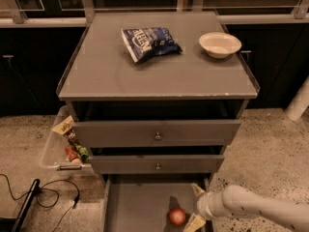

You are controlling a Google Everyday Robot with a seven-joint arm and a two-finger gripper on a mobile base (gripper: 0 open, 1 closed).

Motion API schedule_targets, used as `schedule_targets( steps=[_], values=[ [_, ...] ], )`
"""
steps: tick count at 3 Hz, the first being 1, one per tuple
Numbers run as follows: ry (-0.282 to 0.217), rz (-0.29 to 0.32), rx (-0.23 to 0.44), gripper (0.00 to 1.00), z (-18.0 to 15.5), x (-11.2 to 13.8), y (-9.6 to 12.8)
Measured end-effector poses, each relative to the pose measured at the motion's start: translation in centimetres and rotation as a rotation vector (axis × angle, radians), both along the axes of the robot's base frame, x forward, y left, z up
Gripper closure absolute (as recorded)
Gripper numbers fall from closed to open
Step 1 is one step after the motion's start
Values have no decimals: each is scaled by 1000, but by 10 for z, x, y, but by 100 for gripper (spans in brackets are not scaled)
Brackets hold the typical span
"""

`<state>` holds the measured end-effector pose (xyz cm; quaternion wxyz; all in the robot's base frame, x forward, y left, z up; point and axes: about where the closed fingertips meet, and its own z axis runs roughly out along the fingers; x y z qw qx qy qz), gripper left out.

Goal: Pick apple from bottom drawer and place on counter

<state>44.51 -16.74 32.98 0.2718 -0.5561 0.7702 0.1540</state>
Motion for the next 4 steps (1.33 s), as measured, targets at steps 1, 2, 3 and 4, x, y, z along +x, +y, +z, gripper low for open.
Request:
schedule_targets(
  steps=[1, 2, 3, 4],
  values=[
    [39, -10, 35, 0, -31, -10, 11],
    [41, -8, 36, 0, -32, -11, 12],
    [84, -47, 44, 0, -55, -11, 16],
    [79, -86, 68, 0, -96, -1, 20]
  ],
)
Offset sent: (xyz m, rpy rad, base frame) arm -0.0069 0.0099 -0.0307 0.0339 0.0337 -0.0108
